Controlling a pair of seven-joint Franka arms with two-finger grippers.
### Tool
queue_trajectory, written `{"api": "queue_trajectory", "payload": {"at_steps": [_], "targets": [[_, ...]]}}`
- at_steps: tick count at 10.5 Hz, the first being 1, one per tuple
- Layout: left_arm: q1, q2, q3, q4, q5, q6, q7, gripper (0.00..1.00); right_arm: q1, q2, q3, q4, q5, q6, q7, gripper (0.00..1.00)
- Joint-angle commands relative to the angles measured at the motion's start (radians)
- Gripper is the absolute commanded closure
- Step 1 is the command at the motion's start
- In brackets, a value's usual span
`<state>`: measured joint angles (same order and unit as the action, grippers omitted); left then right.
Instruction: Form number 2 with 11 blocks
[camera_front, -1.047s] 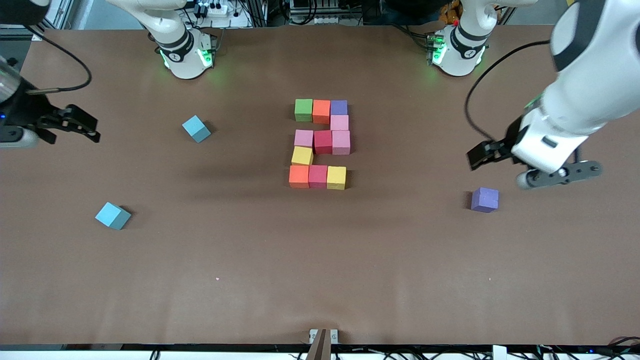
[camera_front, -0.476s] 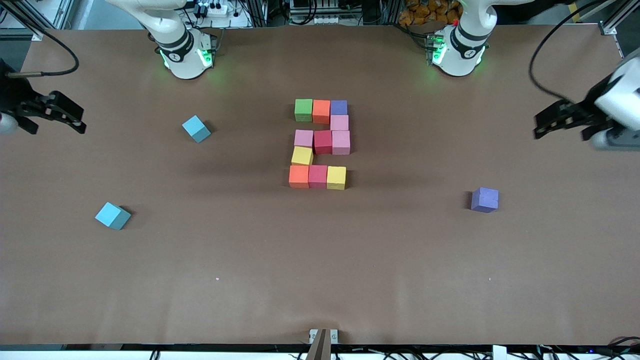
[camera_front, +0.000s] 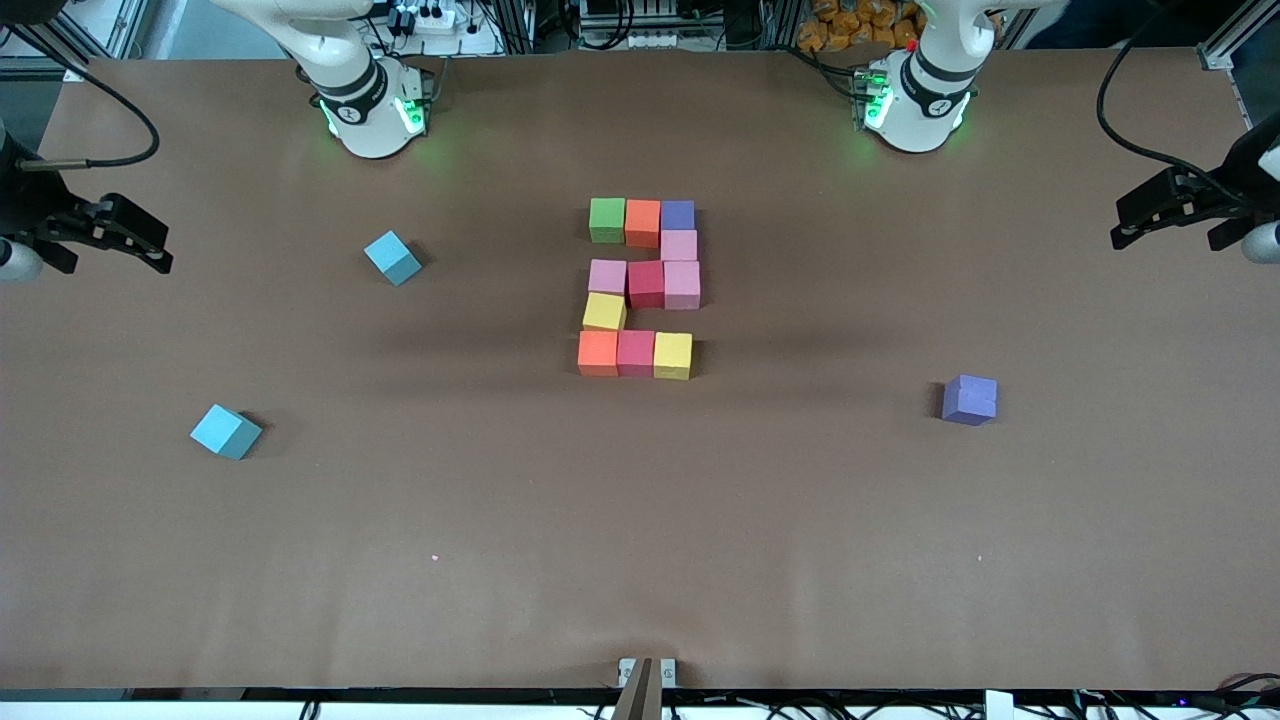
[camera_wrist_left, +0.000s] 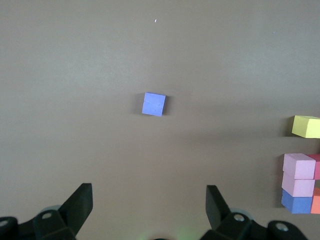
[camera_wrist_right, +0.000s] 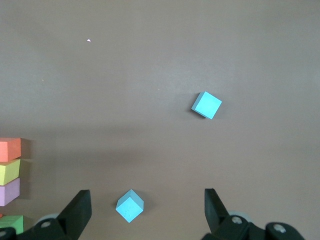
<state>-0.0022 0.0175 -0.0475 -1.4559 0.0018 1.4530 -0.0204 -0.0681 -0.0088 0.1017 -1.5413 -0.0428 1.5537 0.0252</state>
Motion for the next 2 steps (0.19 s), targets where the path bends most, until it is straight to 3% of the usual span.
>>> {"api": "queue_trajectory", "payload": {"at_steps": [1,2], "targets": [[-0.001,-0.027,-0.002,-0.024,0.003,0.004,0.013,0.00,-0.012,-0.005,0.004,-0.002,0.018,-0.006,-0.002,0.00],[-0.002,-0.025,-0.002,-0.023,0.003,0.004,0.010,0.00,-0.010,-0.005,0.004,-0.006,0.018,-0.001,-0.002,0.00]]}}
